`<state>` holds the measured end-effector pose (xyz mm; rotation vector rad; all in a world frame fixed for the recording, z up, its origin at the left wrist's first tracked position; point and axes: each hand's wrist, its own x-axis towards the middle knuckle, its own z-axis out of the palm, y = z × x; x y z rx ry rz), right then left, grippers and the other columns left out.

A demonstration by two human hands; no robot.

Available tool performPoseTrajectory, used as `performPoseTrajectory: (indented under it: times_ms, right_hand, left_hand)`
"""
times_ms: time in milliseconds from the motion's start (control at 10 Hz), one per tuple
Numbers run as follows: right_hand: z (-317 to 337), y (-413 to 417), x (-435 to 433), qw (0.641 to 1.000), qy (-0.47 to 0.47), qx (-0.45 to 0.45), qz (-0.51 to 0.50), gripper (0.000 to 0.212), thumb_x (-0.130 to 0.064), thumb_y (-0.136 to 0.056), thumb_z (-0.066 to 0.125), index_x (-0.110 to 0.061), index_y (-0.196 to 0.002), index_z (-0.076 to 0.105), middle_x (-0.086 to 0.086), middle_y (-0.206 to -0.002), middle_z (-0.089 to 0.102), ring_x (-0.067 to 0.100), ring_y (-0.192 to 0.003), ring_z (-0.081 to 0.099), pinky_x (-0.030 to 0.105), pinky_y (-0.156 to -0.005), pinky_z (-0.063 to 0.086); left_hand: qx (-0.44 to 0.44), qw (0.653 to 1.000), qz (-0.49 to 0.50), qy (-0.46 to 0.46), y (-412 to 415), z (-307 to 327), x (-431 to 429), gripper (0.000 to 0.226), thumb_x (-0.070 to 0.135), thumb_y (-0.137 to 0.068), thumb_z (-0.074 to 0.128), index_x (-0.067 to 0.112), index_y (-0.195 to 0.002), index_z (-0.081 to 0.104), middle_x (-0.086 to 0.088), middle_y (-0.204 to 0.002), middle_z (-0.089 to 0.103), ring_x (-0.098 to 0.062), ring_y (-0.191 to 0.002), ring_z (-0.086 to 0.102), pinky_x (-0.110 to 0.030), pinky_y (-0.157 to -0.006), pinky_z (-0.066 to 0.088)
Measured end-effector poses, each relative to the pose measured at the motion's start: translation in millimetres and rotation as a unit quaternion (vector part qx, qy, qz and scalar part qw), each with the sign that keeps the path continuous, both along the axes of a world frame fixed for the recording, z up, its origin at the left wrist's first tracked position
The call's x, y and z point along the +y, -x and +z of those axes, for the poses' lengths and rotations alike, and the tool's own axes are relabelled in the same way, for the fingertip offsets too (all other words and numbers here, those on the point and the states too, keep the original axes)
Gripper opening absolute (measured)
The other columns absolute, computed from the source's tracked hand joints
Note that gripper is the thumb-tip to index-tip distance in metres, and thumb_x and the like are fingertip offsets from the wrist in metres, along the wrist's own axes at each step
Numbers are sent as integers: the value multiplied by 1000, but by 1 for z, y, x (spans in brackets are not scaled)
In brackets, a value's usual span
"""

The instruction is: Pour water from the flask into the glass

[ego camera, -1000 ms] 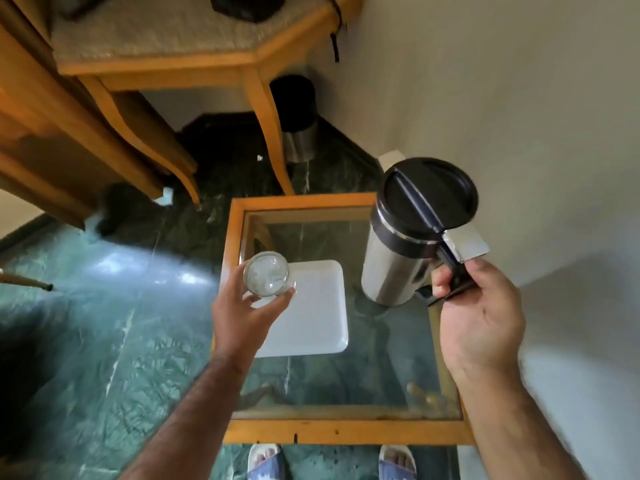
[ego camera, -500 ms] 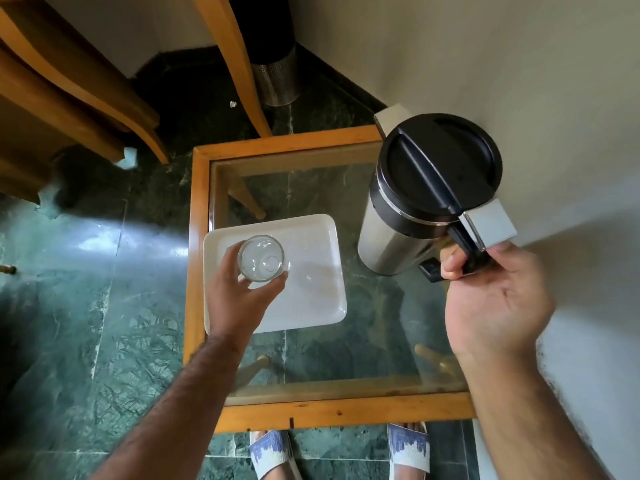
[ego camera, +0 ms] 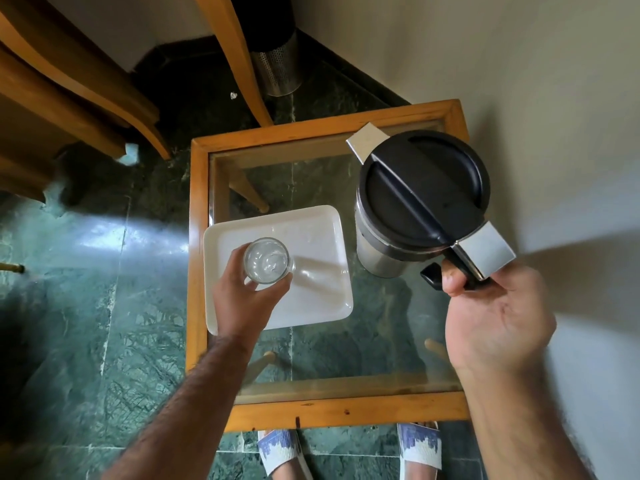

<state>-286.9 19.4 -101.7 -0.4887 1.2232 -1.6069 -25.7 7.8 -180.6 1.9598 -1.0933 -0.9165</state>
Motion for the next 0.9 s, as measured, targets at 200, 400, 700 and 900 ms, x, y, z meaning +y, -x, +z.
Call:
performPoseTrajectory:
  times_ms: [200, 400, 700, 900]
  right_hand:
    - [-5, 6, 1, 1000, 5, -9, -8, 30, -33, -75, 54, -21, -52, 70, -3, -49, 58, 22, -59, 51, 35, -68, 41]
    - [-7, 7, 2, 1000, 3, 4, 4, 30, -34, -74, 54, -20, -52, 69, -3, -49, 58, 23, -59, 51, 35, -69, 42]
    - [-3, 8, 3, 997, -7, 68, 29, 28, -39, -77, 52, -23, -64, 71, -3, -62, 62, 23, -68, 53, 37, -67, 43]
    - [32, 26, -10, 966, 25, 254, -27, 55, -38, -98, 41, -7, -139, 59, 14, -143, 61, 17, -134, 57, 43, -109, 49]
  left_hand:
    - [-8, 1000, 11, -7, 3, -6, 4, 62, 9, -69, 96, 30, -118, 65, 10, -110, 71, 3, -97, 68, -4, -79, 57]
    - [-12, 1000, 18, -16, 3, -11, 5, 60, 14, -70, 95, 30, -118, 65, 4, -114, 73, -12, -99, 71, -1, -74, 54]
    - [-38, 996, -5, -77, 0, -2, 6, 74, 37, -68, 96, 28, -131, 57, 8, -121, 69, -16, -114, 67, -9, -87, 51]
    - [-166, 982, -87, -8, 1, 55, 13, 103, 72, -88, 60, 22, -166, 14, -3, -174, 19, -20, -161, 19, -50, -130, 24]
